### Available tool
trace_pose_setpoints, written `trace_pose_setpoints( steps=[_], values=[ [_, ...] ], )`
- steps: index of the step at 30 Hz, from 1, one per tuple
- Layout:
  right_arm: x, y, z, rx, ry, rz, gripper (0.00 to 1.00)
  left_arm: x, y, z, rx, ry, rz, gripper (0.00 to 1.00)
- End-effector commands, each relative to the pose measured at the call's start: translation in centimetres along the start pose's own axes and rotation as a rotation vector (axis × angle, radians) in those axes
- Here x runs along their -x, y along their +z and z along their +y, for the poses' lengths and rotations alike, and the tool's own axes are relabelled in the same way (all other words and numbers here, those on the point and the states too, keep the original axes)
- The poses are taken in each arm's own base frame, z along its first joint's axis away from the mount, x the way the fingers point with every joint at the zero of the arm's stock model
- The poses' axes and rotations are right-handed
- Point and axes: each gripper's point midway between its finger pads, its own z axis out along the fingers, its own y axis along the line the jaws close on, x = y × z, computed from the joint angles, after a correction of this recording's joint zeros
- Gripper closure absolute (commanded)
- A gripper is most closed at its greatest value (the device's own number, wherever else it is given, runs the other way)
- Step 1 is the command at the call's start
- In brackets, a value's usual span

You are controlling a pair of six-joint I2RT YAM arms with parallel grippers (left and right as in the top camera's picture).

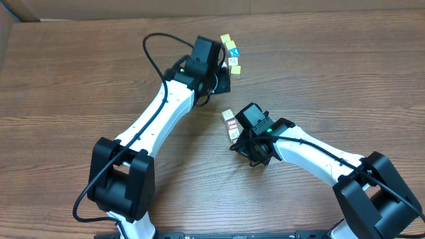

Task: Flip 4 blocks

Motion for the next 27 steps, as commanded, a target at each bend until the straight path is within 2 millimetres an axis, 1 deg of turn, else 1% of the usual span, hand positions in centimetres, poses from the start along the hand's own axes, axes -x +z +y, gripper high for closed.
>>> trace_pose_setpoints(
  steps=[1,4,6,9,11,16,22,27],
  values=[
    [0.2,-0.2,0.4,0.007,-0.006,-0.013,0.92,-2.2,2.9,0.8,0.019,0.030,0.098,0.96],
    [0.2,-0.2,0.4,0.008,-0.007,-0.013,0.92,-4.2,5.0,1.2,0.010,0.048,0.179,0.96],
    [0.2,-0.2,0.4,0.007,-0.006,-0.013,0.92,-5.1,6.1,1.6,0.017,0.043,0.208,0.96],
    [0.2,-0.2,0.4,0.007,-0.006,-0.013,0.92,-5.8,6.9,1.8,0.008,0.035,0.238,0.96],
    [0.2,-0.2,0.4,0.007,-0.006,-0.013,0.92,-6.3,7.0,1.4,-0.018,0.037,0.259,0.96],
    [0.2,-0.2,0.4,0.007,-0.006,-0.013,0.92,-7.0,6.9,1.3,-0.027,0.041,0.290,0.96],
    [-0.2,-0.2,0.4,0.009,-0.004,0.008,0.92,-7.6,6.7,1.5,-0.025,0.038,0.316,0.96],
    [-0.6,0.1,-0.2,-0.005,0.080,0.021,0.92,-7.9,6.7,1.4,-0.023,0.038,0.327,0.96]
  ],
)
